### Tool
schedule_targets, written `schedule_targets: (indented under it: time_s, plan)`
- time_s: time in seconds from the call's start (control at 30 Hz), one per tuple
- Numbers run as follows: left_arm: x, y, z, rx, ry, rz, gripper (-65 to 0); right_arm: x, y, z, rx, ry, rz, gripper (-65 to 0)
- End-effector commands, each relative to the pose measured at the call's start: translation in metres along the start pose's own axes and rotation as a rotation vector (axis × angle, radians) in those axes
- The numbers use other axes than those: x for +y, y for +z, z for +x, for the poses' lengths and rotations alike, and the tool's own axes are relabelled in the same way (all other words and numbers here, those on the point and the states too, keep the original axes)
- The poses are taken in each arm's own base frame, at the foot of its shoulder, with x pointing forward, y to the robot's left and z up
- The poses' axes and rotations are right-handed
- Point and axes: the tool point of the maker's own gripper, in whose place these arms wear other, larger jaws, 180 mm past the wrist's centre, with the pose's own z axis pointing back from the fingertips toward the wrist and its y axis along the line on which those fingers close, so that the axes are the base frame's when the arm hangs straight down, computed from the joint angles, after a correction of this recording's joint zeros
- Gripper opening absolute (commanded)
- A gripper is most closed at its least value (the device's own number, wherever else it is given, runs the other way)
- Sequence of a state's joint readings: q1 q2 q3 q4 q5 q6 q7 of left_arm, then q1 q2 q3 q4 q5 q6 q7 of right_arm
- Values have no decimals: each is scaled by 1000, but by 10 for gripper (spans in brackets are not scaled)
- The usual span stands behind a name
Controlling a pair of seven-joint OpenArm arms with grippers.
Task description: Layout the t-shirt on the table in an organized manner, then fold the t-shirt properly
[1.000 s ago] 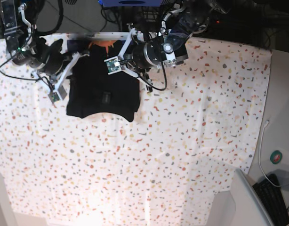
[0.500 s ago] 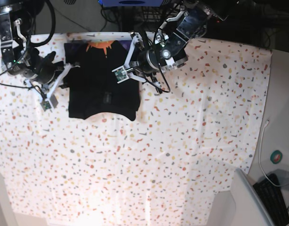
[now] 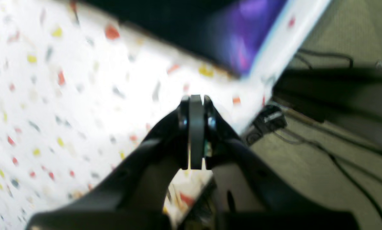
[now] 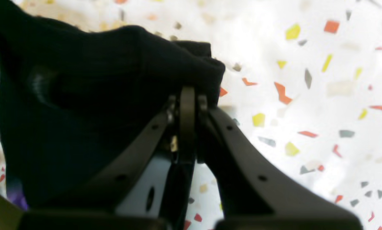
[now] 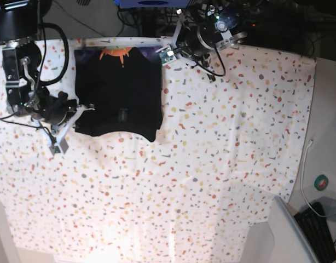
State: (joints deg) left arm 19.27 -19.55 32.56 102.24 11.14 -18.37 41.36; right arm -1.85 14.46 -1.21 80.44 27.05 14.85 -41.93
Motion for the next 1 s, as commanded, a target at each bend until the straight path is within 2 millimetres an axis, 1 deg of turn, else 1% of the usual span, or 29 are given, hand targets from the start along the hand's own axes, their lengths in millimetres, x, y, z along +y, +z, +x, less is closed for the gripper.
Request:
schedule_targets:
  time_s: [0.0, 0.07, 0.13, 0.17, 0.2, 0.23, 0.3, 0.4, 0.47, 0.53, 0.57, 0.67, 0.7, 0.73, 0.8, 0.83, 0.87, 0.9, 0.97]
  plan:
    - [0, 6, 8, -36, 9, 11, -650, -1, 7, 20, -61, 19, 3, -650]
    - [-1, 12, 5, -37, 17, 22, -650, 7, 17, 24, -89, 45, 11, -650]
    - [-5, 18, 7, -67, 21, 20, -650, 24, 34, 29, -140, 86, 30, -650]
    - [-11, 20, 8, -90, 21, 9, -650, 33, 44, 32, -167, 107, 40, -650]
    - [-17, 23, 5, -105, 21, -4, -650, 38, 52, 28, -172, 115, 42, -650]
    - [-20, 25, 2, -112, 25, -10, -650, 35, 62, 25, -174, 112, 28, -650]
    - [-28, 30, -13, -96, 64, -15, -650, 18, 81, 7, -139, 70, -30, -650]
    - [-29, 44, -49, -16, 150, 11, -650, -10, 114, -39, -46, 19, -124, -650]
    - [-30, 59, -66, 22, 202, 37, -650, -24, 131, -76, 20, -13, -174, -650]
    - [-37, 74, -83, 64, 237, 43, -650, -35, 146, -112, 103, -35, -213, -650]
    - [-42, 78, -89, 82, 246, 38, -650, -34, 150, -130, 147, -43, -210, -650]
    - [-69, 85, -110, 146, 265, -16, -650, -21, 165, -185, 283, -73, -193, -650]
    - [-78, 86, -116, 165, 273, -34, -650, -12, 168, -201, 325, -75, -170, -650]
    - [-88, 87, -123, 187, 284, -56, -650, 2, 169, -221, 381, -77, -133, -650]
    - [-108, 86, -145, 251, 298, -100, -650, 27, 165, -258, 463, -89, -57, -650]
    - [-118, 81, -158, 284, 319, -115, -650, 39, 157, -281, 498, -111, -15, -650]
    - [-126, 71, -169, 300, 346, -126, -650, 49, 146, -301, 521, -132, 19, -650]
    - [-134, 62, -179, 305, 378, -133, -650, 53, 133, -319, 544, -143, 41, -650]
    - [-152, 45, -198, 298, 433, -152, -650, 52, 116, -357, 622, -144, 63, -650]
